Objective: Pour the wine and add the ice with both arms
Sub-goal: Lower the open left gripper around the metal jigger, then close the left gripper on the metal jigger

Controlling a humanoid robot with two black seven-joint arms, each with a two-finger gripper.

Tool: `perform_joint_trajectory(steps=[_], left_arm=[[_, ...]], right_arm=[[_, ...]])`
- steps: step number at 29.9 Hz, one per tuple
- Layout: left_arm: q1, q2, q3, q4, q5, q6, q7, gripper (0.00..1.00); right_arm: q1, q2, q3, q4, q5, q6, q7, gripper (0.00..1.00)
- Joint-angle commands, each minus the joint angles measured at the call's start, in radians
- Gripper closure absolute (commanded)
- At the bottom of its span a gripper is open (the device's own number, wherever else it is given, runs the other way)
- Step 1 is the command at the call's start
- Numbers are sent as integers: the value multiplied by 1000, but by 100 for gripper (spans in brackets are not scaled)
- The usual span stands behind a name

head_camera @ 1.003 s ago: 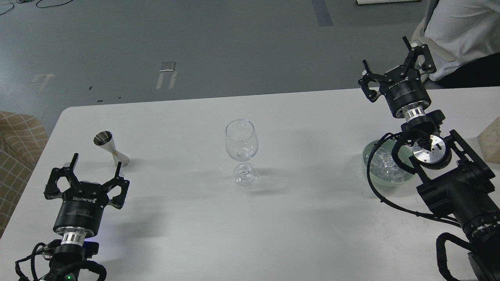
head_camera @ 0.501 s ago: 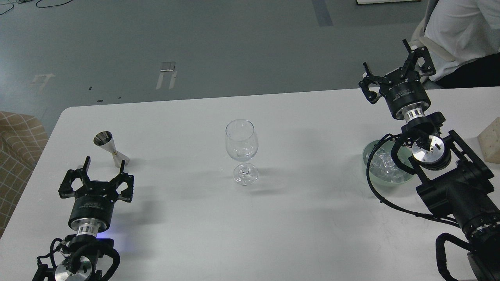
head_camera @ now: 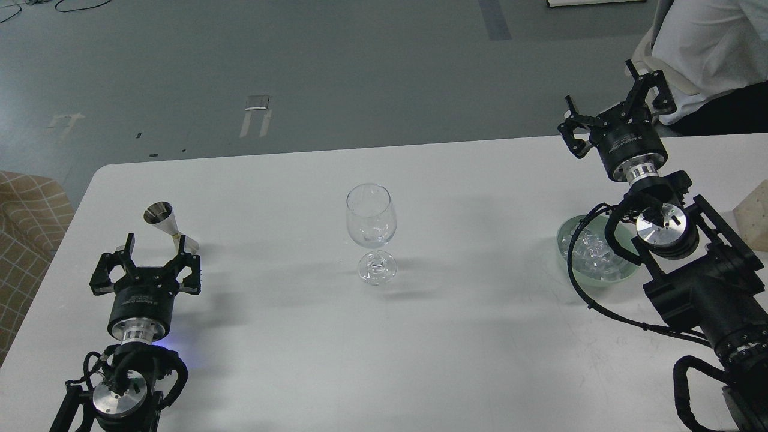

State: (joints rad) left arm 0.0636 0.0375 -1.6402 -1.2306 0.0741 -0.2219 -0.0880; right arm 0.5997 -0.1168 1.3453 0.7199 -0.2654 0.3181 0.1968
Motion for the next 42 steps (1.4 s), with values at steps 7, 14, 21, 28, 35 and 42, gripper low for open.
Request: perform_joint_trajectory(steps=[7, 14, 21, 28, 35, 42], left_arm=[[-18, -13, -7, 20, -1, -8, 7, 23], [-42, -15, -9, 49, 1, -2, 13, 23], [-82, -18, -15, 83, 1, -1, 17, 23], [-102, -18, -15, 115, 1, -4, 17, 23], [-105, -19, -9, 128, 6, -4, 14, 23], [-145, -19, -13, 154, 3, -2, 14, 23]], right_arm=[[-1, -18, -3, -2, 0, -1, 0, 0], [-5, -17, -3, -2, 0, -1, 0, 0], [-5, -17, -3, -2, 0, -1, 0, 0], [-3, -20, -3, -5, -1, -1, -5, 0], [-5, -20, -5, -7, -1, -1, -7, 0], [-3, -18, -5, -7, -3, -1, -7, 0]])
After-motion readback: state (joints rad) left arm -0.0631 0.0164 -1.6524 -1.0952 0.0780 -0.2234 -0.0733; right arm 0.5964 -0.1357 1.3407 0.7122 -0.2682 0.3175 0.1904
